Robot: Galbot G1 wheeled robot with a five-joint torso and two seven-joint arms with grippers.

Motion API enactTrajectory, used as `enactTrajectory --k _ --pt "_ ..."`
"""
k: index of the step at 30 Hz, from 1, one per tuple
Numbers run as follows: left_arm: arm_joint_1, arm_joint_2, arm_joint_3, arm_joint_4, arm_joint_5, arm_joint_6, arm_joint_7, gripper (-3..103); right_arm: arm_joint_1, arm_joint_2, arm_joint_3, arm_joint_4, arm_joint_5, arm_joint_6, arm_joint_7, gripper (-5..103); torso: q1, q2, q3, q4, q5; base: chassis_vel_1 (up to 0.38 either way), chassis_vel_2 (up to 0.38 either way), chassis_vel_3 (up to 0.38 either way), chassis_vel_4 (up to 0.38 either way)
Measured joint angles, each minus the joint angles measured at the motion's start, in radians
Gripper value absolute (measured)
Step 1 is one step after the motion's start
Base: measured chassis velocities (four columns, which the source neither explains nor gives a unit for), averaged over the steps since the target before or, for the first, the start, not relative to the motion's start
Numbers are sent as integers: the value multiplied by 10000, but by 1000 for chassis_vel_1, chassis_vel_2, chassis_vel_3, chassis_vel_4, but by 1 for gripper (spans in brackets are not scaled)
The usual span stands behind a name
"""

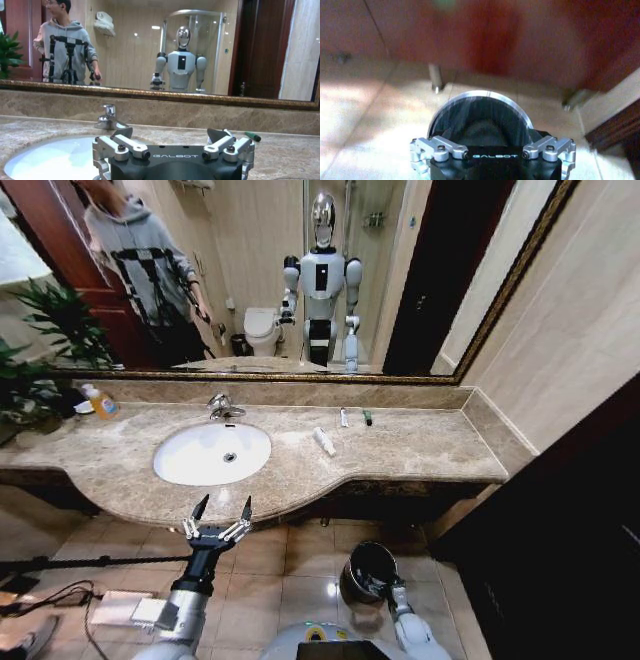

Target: Pick up the trash from the sink and place it in the trash bin.

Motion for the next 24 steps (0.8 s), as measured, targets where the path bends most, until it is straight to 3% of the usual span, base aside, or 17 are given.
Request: enactTrajectory --k 13,24 --pt "0 0 0 0 0 0 1 100 -2830 -760 613 6131 2390 328 403 100 0 0 0 0 0 0 0 0 0" --pt "0 0 0 0 0 0 0 100 -4492 -482 684 10129 2847 -70 797 100 0 1 0 0 1 0 0 0 0"
